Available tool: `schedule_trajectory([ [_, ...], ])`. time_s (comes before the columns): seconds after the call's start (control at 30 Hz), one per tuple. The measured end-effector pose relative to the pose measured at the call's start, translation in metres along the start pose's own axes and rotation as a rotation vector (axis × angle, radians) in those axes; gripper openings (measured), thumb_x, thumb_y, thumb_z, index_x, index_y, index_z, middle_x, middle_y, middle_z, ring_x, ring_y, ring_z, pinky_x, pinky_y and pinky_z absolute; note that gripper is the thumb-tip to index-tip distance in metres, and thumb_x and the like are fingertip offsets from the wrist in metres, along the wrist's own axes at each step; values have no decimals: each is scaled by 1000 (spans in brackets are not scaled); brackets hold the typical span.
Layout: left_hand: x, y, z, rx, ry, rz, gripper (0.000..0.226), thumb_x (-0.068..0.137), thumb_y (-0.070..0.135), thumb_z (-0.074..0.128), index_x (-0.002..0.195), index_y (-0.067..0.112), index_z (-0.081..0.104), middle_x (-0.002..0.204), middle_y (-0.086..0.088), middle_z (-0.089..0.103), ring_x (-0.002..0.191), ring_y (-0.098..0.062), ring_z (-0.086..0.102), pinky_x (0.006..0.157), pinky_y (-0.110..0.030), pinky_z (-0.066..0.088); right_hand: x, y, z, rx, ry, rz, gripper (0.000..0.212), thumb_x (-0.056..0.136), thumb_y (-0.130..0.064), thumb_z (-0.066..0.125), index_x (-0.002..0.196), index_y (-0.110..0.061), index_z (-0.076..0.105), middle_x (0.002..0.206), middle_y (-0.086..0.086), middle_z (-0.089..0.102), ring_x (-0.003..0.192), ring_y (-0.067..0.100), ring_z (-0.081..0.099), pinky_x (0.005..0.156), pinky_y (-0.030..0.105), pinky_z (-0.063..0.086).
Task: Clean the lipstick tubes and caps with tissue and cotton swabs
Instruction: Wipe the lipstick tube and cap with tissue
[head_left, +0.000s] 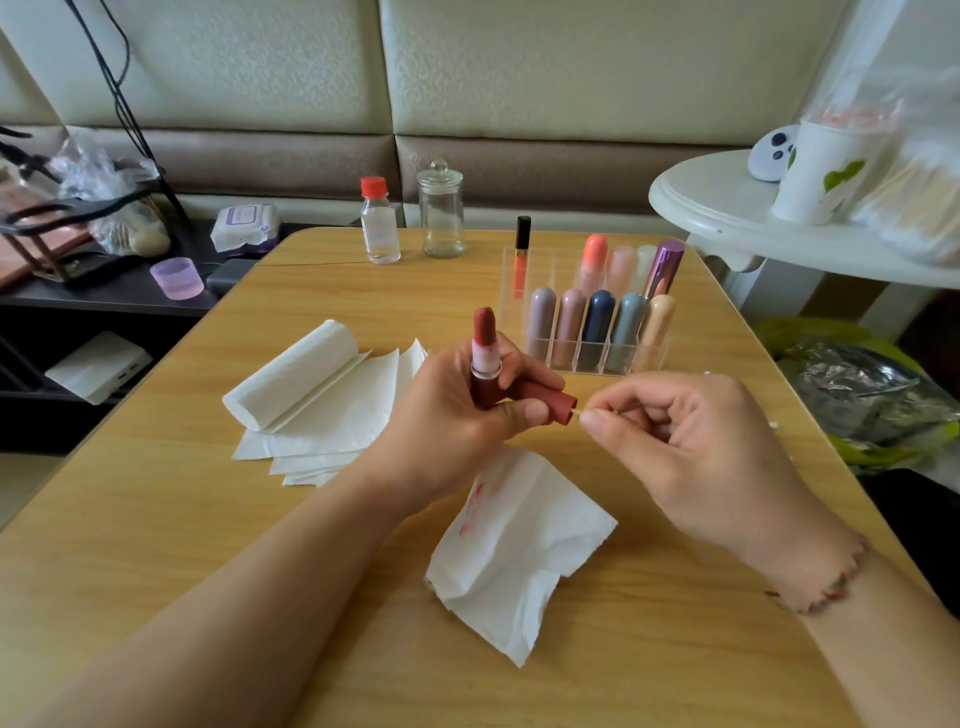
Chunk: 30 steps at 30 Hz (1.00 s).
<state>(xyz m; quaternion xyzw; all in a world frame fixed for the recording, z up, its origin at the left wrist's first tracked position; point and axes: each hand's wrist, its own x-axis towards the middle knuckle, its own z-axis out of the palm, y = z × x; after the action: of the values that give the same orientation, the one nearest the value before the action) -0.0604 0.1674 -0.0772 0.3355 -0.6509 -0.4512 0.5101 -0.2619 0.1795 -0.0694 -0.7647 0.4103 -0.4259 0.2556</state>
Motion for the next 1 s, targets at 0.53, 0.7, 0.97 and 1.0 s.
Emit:
schedule_trajectory([
  [0.53,0,1,-1,15,-4,10,29,83,-16,63,79,5,44,93,-5,74,90,-21,73,81,-28,55,1,1,6,-88,-15,39,16,90,-17,71,74,-21,72,53,5,57,49,25,51,48,35,41],
  [0.7,0,-1,-1,23,-14,14,26,82,-12,63,77,8,48,94,-13,73,92,-26,73,83,-31,55,1,0,6,-60,25,15,13,89,-17,72,76,-20,73,55,5,61,51,24,54,49,36,44],
  [0.97,0,-1,-1,-7,-25,0,28,82,-14,64,79,3,42,94,-7,73,90,-25,73,82,-31,55,1,2,6,-70,41,3,15,89,-14,72,75,-20,72,54,6,59,50,25,52,48,37,42],
  [1.0,0,-1,-1,7,-21,-1,28,83,-16,63,79,1,42,94,-7,73,90,-24,73,81,-29,55,1,2,6,-84,45,9,15,89,-14,73,75,-20,72,53,6,58,49,24,51,47,36,41],
])
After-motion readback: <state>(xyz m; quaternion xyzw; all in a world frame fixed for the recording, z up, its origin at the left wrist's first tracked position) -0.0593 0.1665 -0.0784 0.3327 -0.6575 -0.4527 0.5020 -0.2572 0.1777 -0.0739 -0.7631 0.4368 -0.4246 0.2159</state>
